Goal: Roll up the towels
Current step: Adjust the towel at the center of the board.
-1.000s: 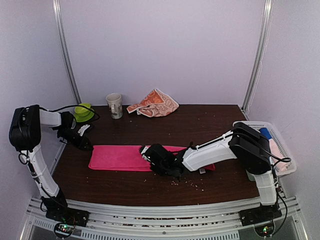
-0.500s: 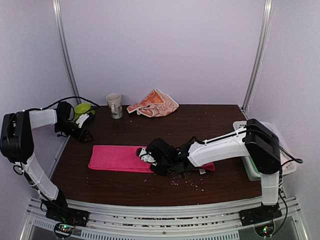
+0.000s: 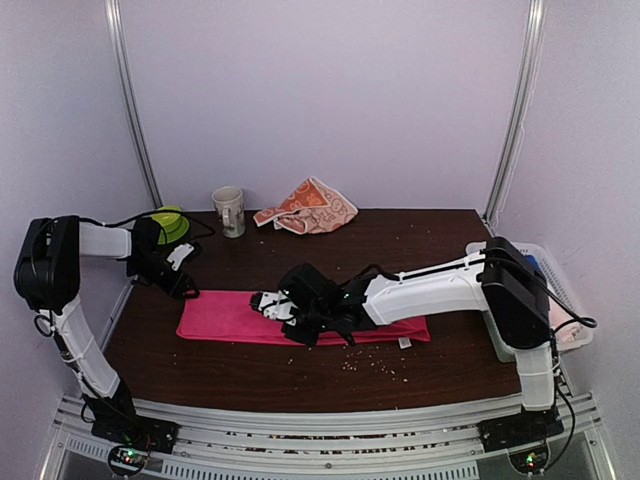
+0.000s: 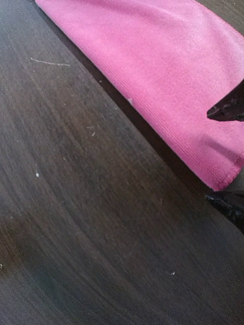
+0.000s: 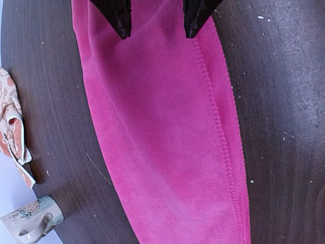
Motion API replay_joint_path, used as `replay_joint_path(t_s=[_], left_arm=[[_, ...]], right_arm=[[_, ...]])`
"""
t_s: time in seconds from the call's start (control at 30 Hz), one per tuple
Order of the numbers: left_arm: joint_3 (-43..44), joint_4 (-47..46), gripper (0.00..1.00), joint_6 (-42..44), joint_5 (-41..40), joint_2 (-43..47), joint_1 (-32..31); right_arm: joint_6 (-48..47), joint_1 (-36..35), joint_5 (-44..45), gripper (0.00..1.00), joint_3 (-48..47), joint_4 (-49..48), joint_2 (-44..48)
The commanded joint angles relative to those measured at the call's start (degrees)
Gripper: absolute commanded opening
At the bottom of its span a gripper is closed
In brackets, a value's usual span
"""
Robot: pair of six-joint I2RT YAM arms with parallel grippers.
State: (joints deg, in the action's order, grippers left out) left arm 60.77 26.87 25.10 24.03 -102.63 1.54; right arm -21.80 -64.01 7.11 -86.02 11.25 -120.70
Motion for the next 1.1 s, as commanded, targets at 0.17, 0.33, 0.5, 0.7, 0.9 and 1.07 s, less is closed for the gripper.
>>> replay_joint_path(t_s=[0.17,0.33,0.5,0.7,0.9,1.07], left_arm=[[-1.24,-7.21,0.48,-2.67,-7.49,-2.42,0.11],[-2.32,-8.23,0.48,-3.02,-8.14,-2.82,0.05],[-2.98,-8.65,0.48,-3.13,-8.38,-2.83,0.06],[-2.98,-8.95,0.48,-3.48,-8.93,-3.44,0.08],[-3.04,-9.02,0.48,-3.66,-9.18,-3.54,0.12],[-3.19,-9.24,0.48,-3.66,-9.70,-3.68,0.13]], right_arm=[[-1.26,-0.24,-1.54,0.34,-1.08,2.65,-3.57],[-0.79,-0.24,1.51,0.33,-1.47,2.27,-5.19],[-0.87,-0.26,1.98,0.30,-1.87,2.85,-5.94],[-0.94,-0.27,1.12,0.18,-1.46,2.98,-5.23],[-1.14,-0.29,-0.41,0.07,-1.08,3.06,-4.16],[-1.14,-0.24,-1.57,0.02,-1.28,3.61,-3.66]])
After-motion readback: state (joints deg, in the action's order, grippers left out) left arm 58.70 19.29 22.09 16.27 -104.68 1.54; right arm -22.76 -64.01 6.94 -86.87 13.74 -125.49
